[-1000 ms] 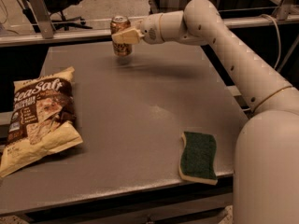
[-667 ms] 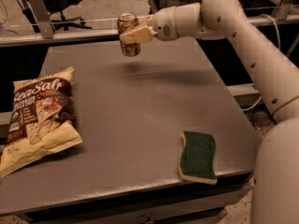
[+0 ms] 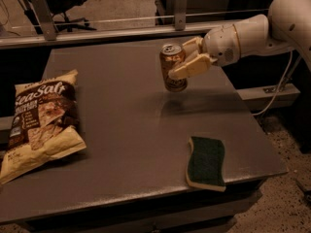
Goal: Move orange can near sponge
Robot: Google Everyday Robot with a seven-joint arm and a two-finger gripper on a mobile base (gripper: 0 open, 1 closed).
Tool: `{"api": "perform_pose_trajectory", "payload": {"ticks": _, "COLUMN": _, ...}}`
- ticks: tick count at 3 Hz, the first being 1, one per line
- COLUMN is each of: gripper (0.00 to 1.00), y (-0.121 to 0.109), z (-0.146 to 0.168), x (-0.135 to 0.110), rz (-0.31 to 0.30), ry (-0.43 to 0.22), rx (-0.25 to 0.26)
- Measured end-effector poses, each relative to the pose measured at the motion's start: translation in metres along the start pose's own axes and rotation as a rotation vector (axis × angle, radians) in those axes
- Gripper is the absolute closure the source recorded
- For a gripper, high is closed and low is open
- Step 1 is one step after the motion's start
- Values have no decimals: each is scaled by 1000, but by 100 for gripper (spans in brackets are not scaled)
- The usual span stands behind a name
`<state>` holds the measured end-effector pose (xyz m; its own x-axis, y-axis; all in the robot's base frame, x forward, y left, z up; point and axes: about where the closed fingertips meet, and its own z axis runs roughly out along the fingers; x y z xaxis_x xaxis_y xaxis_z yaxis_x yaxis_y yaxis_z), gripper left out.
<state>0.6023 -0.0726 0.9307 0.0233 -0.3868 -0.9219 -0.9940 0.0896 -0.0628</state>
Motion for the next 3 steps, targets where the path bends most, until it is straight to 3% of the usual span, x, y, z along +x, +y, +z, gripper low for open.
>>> {"api": "perform_pose_trajectory", "payload": {"ticks": 2, "gripper": 100, "y": 74, "z": -49, "x": 35, "rz": -12, "ry": 34, "rx": -86}}
{"api": "perform_pose_trajectory", "payload": {"ticks": 3, "gripper": 82, "y": 97, "z": -63, "x": 49, "rz": -17, "ry": 54, "rx": -121}}
